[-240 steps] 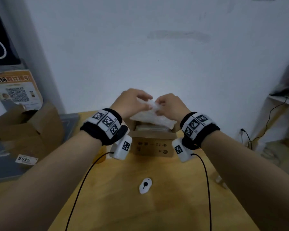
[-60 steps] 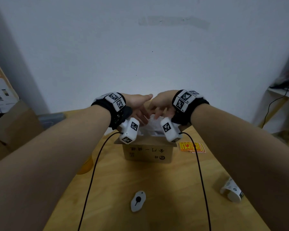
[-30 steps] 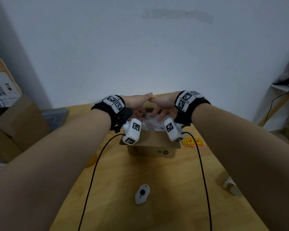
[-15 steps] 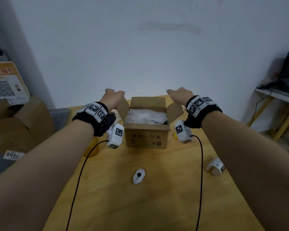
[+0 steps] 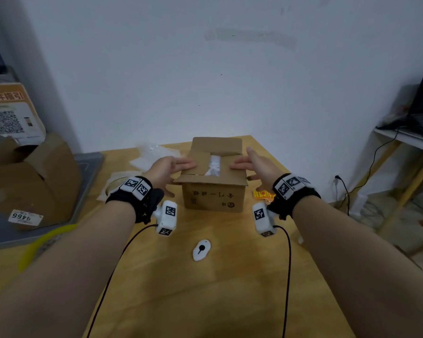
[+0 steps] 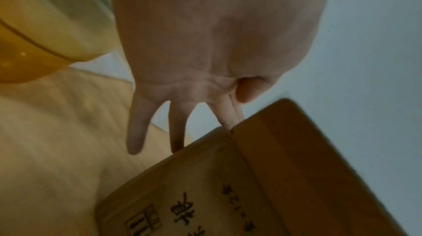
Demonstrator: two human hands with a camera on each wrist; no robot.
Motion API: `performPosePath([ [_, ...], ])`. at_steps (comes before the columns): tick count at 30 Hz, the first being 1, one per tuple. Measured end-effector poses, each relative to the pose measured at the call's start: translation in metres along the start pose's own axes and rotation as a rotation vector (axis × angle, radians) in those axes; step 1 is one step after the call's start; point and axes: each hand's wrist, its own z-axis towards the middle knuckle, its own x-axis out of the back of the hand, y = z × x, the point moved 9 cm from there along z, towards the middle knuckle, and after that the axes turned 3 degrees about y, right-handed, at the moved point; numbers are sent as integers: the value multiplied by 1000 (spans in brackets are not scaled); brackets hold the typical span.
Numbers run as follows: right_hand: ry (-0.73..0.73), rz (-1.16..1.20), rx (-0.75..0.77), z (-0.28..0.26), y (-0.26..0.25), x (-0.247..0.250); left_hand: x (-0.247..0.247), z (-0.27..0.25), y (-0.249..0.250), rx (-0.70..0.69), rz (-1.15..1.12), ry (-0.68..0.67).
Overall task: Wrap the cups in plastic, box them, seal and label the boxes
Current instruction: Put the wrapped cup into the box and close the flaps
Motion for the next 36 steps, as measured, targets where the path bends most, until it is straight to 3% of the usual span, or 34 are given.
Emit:
performPosePath([
  [7,5,183,-6,2,7,-3,-6,-3,-9,-141,-36,10],
  [15,-63,239,-23,-14,8,-16,5,-38,-13,-279,135,347],
  [19,-43,220,15,-34,4,-29,14,-59,-24,-272,178,482],
  [25,-63,47,112,-66,-10,-44,21,-95,-27,-286,246,506],
  [29,-58,-54,209,-82,-15,-49,36,-118,-38,-284,169,615],
  [36,-24,11,259,-84,-17,-59,44,-124,-51,-263,45,651],
])
